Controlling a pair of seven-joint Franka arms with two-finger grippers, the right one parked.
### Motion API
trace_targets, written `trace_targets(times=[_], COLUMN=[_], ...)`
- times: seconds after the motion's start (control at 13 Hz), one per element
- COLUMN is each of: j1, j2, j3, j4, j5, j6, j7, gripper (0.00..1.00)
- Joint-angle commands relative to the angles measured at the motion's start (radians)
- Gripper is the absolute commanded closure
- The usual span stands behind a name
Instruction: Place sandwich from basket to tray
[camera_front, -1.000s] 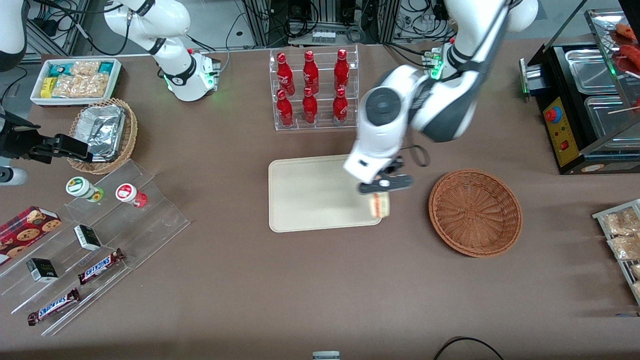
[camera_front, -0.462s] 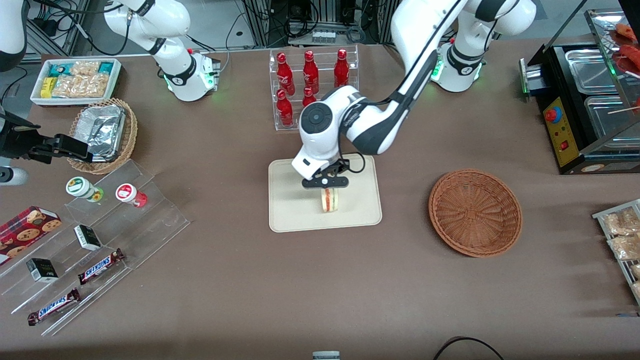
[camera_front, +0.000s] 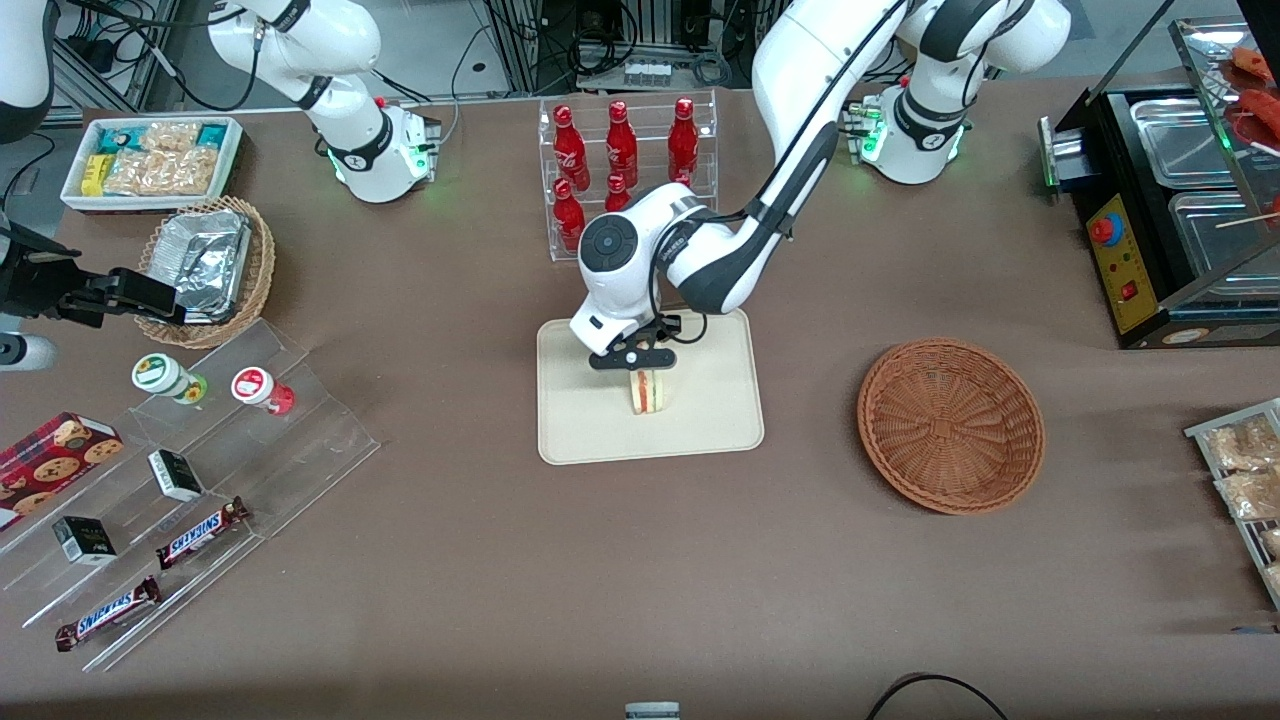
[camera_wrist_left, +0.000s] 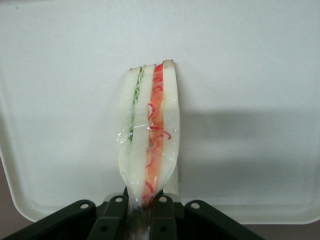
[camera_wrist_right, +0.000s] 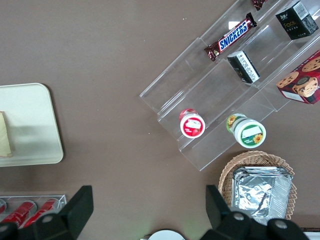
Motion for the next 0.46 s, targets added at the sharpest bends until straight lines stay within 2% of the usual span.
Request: trace_targets(times=[0.0,0.08,0.38], j1=[-0.017,-0.017,-0.008], j2=[0.016,0.015,-0.042], j3=[0.016,0.016,0.023], j4=[0.028,0.028,0.04], j5=[0.002,0.005,0.001], j6=[-0.005,-0.008,-0.052], j7=[-0.023,-0.013,-0.029], gripper=[0.51,0.01,0.0])
